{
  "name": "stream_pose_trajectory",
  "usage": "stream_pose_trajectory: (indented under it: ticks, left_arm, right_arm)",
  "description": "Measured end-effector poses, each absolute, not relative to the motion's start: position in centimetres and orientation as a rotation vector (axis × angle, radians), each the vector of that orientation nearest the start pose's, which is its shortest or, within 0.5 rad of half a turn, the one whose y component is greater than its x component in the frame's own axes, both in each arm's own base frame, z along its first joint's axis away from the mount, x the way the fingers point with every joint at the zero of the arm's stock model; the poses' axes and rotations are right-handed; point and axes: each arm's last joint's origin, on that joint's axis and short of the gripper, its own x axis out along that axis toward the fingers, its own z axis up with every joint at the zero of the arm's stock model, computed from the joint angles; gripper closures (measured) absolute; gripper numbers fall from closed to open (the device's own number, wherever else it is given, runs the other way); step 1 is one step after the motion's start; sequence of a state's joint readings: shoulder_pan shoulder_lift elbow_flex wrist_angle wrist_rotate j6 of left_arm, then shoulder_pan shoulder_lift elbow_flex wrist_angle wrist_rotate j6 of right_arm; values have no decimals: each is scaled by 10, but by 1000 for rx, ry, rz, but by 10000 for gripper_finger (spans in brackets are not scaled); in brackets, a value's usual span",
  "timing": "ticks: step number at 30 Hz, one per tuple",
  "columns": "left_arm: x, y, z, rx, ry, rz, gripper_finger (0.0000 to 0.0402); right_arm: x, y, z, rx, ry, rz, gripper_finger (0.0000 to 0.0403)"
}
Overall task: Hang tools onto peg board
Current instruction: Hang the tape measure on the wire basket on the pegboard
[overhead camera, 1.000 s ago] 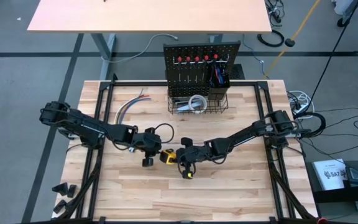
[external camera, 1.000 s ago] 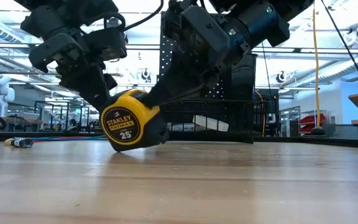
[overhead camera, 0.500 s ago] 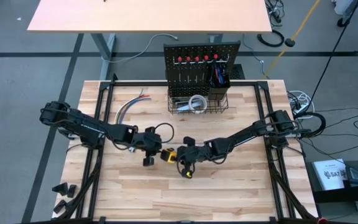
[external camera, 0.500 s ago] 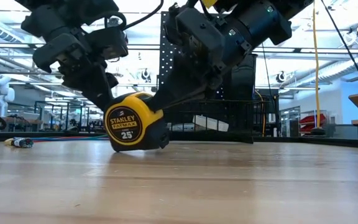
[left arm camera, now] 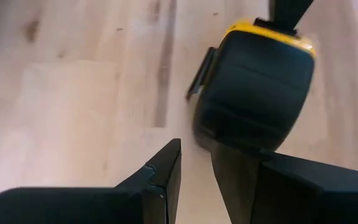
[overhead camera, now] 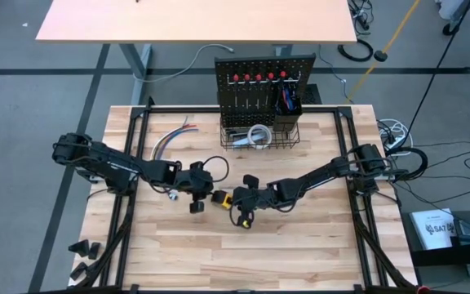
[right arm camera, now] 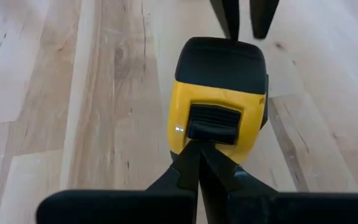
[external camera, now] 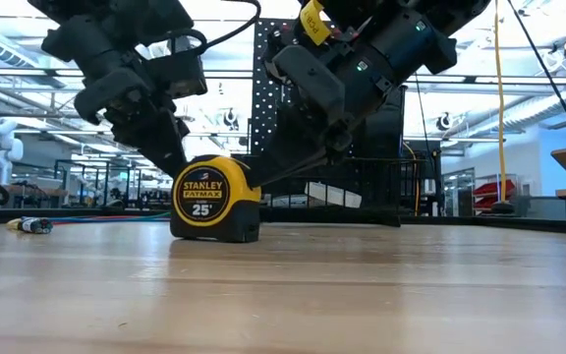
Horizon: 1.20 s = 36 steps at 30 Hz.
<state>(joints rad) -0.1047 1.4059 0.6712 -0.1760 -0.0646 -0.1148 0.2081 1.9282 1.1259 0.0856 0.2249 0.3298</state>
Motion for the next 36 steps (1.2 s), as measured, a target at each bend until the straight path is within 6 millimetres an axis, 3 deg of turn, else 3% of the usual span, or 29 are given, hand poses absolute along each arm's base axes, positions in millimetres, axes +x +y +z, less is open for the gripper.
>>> stream_pose_trajectory:
  ticks: [13,17,21,28,36]
  left_arm:
    - [234,-22,207,38,793,41,303]
    - [236,-30,214,118,728,-54,275]
    - [245,-37,217,206,626,-99,224]
    - [262,-43,200,171,618,-164,145]
    - [271,-40,184,173,661,-214,131]
  right_arm:
    - [389,76,152,155,710,-119,403]
    - [385,75,153,145,756,-119,403]
    - [375,75,166,133,798,-121,403]
    - [357,85,187,106,840,-96,403]
    - [354,90,187,90,859,-83,403]
